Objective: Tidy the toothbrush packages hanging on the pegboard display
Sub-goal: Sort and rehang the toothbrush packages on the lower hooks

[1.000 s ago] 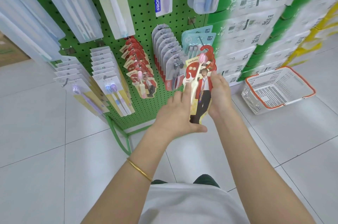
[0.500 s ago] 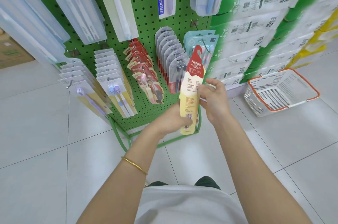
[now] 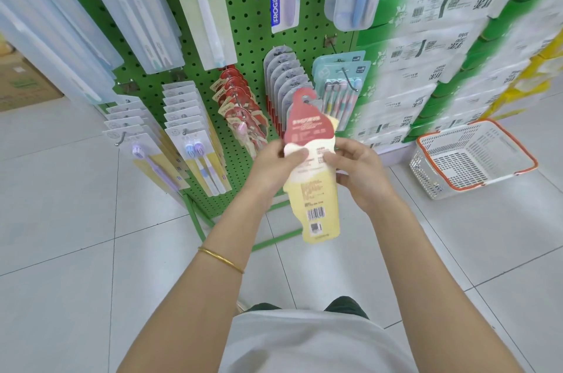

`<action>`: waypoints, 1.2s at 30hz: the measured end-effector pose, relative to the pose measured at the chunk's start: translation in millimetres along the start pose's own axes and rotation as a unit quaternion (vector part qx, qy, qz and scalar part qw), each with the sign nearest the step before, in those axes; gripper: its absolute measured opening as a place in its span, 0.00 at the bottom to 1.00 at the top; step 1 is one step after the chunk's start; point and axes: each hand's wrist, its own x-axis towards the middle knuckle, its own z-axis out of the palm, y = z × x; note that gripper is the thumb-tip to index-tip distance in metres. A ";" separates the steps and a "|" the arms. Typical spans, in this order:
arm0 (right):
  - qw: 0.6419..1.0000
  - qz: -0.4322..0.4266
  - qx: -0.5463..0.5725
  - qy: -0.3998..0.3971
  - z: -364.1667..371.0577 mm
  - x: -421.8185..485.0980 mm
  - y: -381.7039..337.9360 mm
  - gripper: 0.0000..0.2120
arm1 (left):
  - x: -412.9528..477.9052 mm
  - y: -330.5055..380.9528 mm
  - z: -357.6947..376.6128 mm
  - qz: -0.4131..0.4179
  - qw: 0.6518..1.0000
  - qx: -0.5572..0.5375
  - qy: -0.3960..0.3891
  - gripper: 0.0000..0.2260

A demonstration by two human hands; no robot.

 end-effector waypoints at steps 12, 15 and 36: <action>0.988 0.049 0.014 -0.145 -3.7 2.6 17.4 0.05 | 15.2 15.3 -12.5 0.064 0.989 -0.063 0.114 0.06; 0.973 0.094 0.071 -0.196 0.8 4.1 25.5 0.25 | 17.6 9.9 -14.4 0.022 0.990 -0.109 0.085 0.07; 0.966 -0.019 -0.256 -0.036 86.7 44.6 39.9 0.26 | 17.2 2.4 -72.8 0.039 0.972 -0.051 0.227 0.07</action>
